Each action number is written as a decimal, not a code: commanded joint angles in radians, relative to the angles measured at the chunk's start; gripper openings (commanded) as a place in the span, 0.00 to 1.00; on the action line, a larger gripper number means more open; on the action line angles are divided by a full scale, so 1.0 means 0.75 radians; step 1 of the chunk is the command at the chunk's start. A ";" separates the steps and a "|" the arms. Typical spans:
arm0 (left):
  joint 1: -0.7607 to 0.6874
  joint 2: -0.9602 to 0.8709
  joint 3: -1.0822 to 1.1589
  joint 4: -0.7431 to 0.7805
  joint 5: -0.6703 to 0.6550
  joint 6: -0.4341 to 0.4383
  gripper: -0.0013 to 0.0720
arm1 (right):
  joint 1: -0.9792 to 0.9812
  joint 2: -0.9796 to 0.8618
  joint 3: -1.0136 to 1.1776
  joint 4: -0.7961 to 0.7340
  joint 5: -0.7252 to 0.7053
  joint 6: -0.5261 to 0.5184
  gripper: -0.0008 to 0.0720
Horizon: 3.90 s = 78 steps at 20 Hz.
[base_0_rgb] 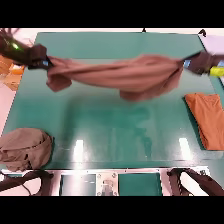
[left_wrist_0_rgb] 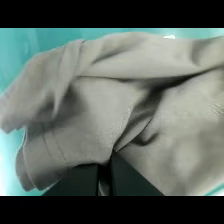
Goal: Fold the shirts.
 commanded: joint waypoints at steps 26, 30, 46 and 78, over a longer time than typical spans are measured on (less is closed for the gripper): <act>0.299 -0.278 -0.928 -0.569 0.966 0.409 0.68 | 0.034 -0.117 -0.833 -0.056 -0.310 0.009 0.04; 0.298 -0.362 -0.925 -0.635 1.062 0.451 0.68 | 0.034 -0.117 -0.838 -0.056 -0.133 0.045 0.04; 0.223 -0.460 -0.732 -0.673 0.919 0.578 0.05 | -0.503 -0.204 -0.575 -0.240 -0.128 0.219 0.71; 0.222 0.617 0.497 -0.599 0.615 0.443 0.05 | -0.473 -0.046 1.219 0.224 -0.092 0.109 0.04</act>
